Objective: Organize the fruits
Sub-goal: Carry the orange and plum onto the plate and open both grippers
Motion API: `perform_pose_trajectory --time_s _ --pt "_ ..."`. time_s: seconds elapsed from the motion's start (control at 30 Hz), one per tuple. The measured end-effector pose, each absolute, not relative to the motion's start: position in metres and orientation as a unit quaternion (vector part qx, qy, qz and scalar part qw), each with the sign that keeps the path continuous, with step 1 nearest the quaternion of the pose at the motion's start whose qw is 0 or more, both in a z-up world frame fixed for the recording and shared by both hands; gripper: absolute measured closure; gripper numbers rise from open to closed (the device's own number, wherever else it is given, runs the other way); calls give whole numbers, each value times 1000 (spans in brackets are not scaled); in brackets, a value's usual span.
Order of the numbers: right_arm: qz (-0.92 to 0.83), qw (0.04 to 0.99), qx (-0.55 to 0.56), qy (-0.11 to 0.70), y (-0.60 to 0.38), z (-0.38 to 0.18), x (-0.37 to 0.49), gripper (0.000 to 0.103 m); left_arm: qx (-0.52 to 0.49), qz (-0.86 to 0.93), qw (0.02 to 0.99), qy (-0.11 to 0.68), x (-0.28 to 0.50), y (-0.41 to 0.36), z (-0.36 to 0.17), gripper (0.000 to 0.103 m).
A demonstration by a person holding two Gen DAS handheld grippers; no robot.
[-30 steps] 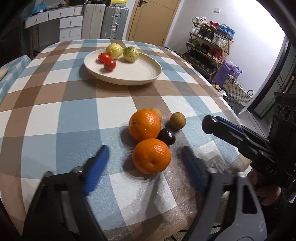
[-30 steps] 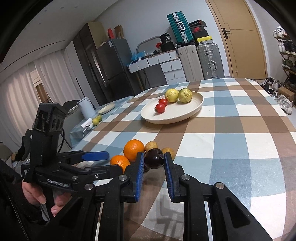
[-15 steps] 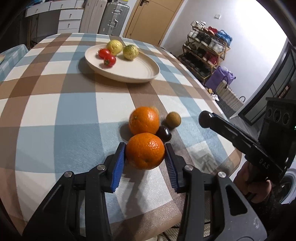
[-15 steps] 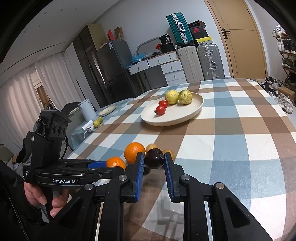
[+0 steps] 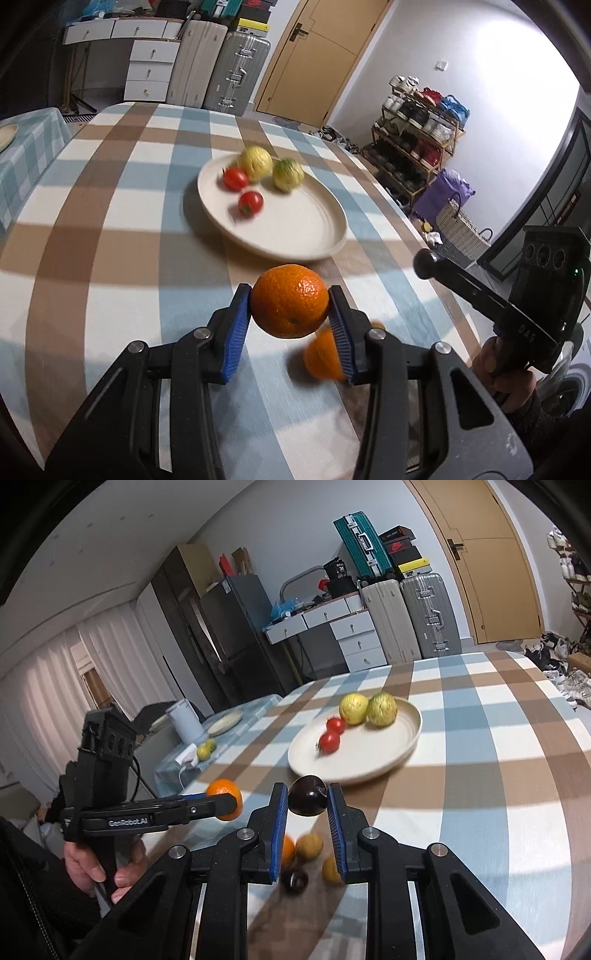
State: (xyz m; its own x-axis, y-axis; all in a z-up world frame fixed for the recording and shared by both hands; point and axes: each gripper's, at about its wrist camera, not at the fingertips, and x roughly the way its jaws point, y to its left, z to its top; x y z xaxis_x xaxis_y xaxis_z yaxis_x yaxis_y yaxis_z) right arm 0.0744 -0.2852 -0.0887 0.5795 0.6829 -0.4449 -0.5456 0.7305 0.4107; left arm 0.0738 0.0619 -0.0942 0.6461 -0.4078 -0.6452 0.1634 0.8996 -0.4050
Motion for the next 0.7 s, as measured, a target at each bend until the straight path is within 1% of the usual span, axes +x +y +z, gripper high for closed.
perform_pose_trajectory --time_s 0.23,0.4,0.57,0.7 --pt "354 884 92 292 -273 -80 123 81 -158 -148 896 387 126 72 -91 64" --pt "343 884 88 305 -262 -82 162 81 -169 -136 897 385 160 80 -95 64" --pt "338 876 112 325 -255 -88 208 81 -171 -126 897 387 192 89 -103 64" --pt "349 866 102 344 -236 -92 235 81 -176 -119 894 394 219 95 -112 64"
